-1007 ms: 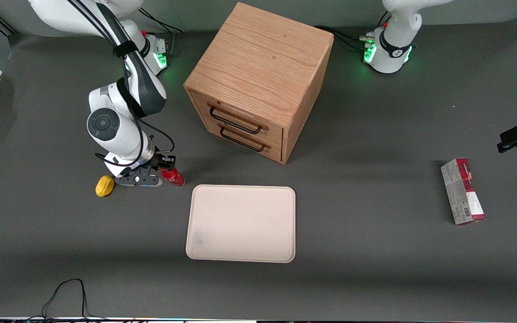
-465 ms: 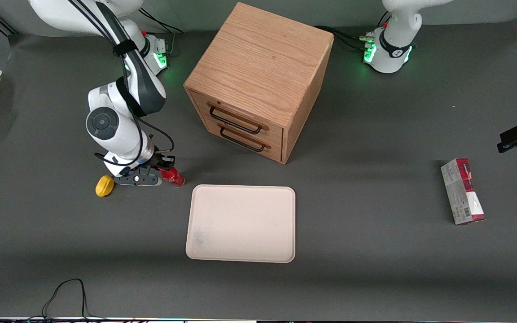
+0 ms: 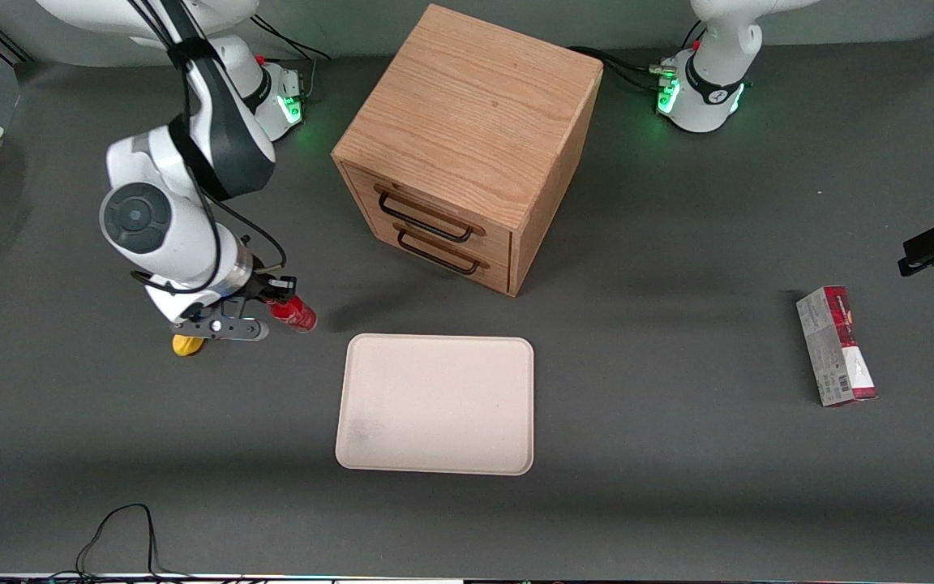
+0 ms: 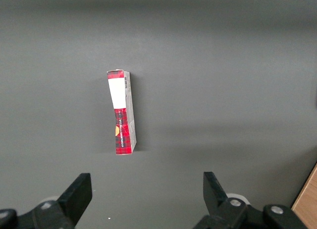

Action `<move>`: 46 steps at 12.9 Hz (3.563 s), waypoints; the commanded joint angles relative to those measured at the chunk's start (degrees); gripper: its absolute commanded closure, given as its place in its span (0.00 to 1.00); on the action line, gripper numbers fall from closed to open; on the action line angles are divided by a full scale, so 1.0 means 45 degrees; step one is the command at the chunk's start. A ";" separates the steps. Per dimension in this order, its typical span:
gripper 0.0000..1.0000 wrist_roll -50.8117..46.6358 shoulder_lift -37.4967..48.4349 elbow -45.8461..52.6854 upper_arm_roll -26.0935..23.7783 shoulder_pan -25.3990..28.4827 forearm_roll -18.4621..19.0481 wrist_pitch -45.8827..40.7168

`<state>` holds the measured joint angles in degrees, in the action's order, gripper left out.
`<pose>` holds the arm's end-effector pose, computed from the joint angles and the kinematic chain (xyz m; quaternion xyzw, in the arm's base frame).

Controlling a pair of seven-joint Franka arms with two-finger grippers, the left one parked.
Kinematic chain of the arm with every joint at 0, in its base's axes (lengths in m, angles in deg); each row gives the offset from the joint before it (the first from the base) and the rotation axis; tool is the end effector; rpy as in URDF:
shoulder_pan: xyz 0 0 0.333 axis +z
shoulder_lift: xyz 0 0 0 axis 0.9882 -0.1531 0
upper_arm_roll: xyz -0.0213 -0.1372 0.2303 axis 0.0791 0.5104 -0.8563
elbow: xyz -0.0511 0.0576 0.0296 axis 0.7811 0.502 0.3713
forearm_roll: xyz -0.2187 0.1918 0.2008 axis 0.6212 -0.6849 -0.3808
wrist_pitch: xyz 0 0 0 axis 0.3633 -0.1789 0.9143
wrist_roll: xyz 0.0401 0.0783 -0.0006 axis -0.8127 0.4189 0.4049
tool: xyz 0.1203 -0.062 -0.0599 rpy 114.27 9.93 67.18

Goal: Place coke bottle on tray
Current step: 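Lift the bottle and carry it toward the cream tray, then lower the bottle onto the tray's edge with the right gripper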

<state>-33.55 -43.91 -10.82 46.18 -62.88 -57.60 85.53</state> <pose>0.5294 0.1728 0.3652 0.9968 -0.0431 -0.0624 0.0253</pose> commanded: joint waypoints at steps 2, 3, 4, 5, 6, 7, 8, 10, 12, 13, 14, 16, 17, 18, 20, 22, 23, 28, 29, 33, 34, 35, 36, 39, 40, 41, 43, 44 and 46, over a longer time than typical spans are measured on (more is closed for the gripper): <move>1.00 0.0192 -0.0410 0.3804 0.0031 -0.0377 -0.0113 -0.4038; 1.00 0.0212 -0.0877 0.5149 0.0050 -0.0455 -0.0132 -0.5210; 1.00 0.0212 -0.1520 0.6516 0.0070 -0.0475 -0.0268 -0.6266; 1.00 0.0192 -0.2048 0.7632 0.0070 -0.0514 -0.0463 -0.6934; 1.00 0.0173 -0.2440 0.8339 0.0070 -0.0611 -0.0484 -0.7153; 1.00 0.0095 -0.2657 0.8559 0.0051 -0.0612 -0.0484 -0.7155; 1.00 0.0037 -0.3297 0.9102 0.0031 -0.0612 -0.0465 -0.7117; 1.00 -0.0352 -0.4741 1.0662 -0.0027 -0.0632 -0.0484 -0.6980; 1.00 -0.1307 -0.6033 1.1391 -0.0066 -0.0613 -0.0484 -0.6204; 1.00 -0.1737 -0.6173 1.1393 -0.0125 -0.0593 -0.0484 -0.5347; 1.00 -0.2283 -0.6523 1.1393 -0.0183 -0.0515 -0.0484 -0.4623; 1.00 -0.3318 -0.7265 1.1413 -0.0534 -0.0515 -0.0465 -0.3121; 1.00 -0.3613 -0.7539 1.1413 -0.0535 -0.0360 -0.0445 -0.2532; 1.00 -0.3906 -0.7812 1.1413 -0.0516 -0.0204 -0.0426 -0.2043; 1.00 -0.4202 -0.8088 1.1393 -0.0496 -0.0105 -0.0367 -0.1648; 1.00 -0.4222 -0.8224 1.1374 -0.0516 -0.0046 -0.0328 -0.1414; 1.00 -0.4299 -0.8380 1.1393 -0.0458 0.0051 -0.0328 -0.1336; 1.00 -0.4552 -0.8908 1.1374 -0.0438 0.0071 -0.0172 -0.0613; 1.00 -0.4709 -0.9006 1.1374 -0.0438 0.0091 -0.0133 -0.0516; 1.00 -0.4769 -0.9143 1.1354 -0.0438 0.0149 -0.0132 -0.0339; 1.00 -0.4885 -0.9143 1.1335 -0.0438 0.0169 -0.0132 -0.0300; 1.00 -0.4963 -0.9143 1.1315 -0.0438 0.0169 -0.0132 -0.0242; 1.00 -0.4983 -0.9143 1.1296 -0.0438 0.0169 -0.0132 -0.0203; 1.00 -0.4984 -0.9163 1.1256 -0.0438 0.0247 -0.0055 -0.0144; 1.00 -0.4984 -0.9163 1.1256 -0.0438 0.0247 0.0023 -0.0144; 1.00 -0.4984 -0.9182 1.1256 -0.0438 0.0247 0.0024 -0.0144; 1.00 -0.4984 -0.9182 1.1237 -0.0438 0.0266 0.0024 -0.0105; 1.00 -0.5100 -0.9182 1.1217 -0.0438 0.0267 0.0062 -0.0027; 0.95 -0.5373 -0.9279 1.1217 -0.0438 0.0286 0.0238 -0.0007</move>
<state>-55.22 -84.50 37.62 43.98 -62.22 -57.91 85.17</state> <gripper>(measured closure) 0.687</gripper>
